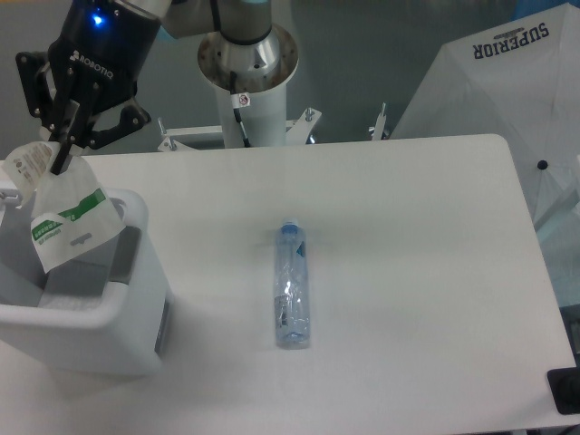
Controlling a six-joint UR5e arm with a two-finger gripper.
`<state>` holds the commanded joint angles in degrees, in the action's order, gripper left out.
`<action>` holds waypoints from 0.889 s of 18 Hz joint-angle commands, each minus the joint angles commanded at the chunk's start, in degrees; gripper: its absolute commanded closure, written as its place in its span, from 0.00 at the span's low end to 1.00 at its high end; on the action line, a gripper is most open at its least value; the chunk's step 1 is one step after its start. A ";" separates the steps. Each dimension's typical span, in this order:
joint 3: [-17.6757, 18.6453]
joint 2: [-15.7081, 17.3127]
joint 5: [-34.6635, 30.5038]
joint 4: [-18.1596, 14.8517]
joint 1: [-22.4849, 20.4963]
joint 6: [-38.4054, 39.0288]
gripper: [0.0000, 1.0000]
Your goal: Open the trash can
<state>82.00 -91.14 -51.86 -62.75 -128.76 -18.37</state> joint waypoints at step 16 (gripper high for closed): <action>10.09 -3.34 -7.26 0.44 -20.65 -15.01 0.81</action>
<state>92.09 -94.48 -59.12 -62.31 -149.41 -33.38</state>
